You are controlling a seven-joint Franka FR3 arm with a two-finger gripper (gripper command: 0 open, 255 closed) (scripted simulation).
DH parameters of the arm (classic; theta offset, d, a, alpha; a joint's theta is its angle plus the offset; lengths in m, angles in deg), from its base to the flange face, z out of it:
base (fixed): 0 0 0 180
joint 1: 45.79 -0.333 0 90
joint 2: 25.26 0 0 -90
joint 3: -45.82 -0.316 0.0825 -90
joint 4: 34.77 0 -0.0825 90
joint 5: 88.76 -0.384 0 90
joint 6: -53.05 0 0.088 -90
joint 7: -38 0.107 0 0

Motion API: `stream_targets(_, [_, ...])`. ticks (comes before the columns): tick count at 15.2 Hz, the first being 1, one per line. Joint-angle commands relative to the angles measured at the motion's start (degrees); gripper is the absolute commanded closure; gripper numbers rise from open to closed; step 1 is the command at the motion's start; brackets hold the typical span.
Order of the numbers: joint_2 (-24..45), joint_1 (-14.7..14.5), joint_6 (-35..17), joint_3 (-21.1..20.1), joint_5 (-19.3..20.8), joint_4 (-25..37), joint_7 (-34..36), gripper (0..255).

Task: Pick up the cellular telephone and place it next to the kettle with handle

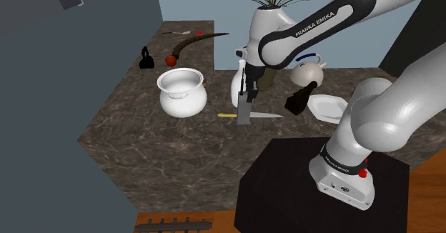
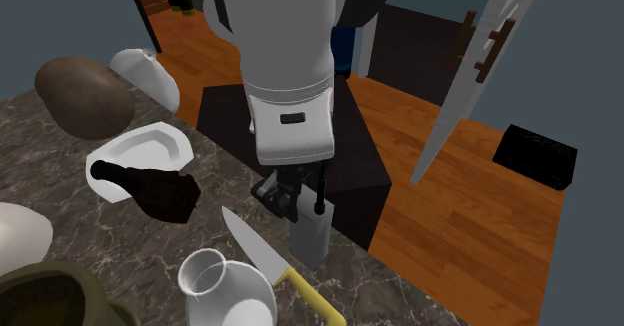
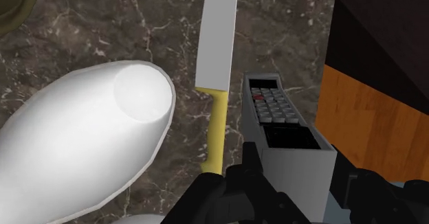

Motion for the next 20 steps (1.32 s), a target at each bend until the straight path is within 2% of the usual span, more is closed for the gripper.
stream_targets(1, [-1.15, 0.14, 1.99, -0.02, 0.09, 0.85, -0.07, 255])
stream_targets(20, [-8.47, 0.21, 19.24, -1.23, -0.1, 10.8, 0.46, 255])
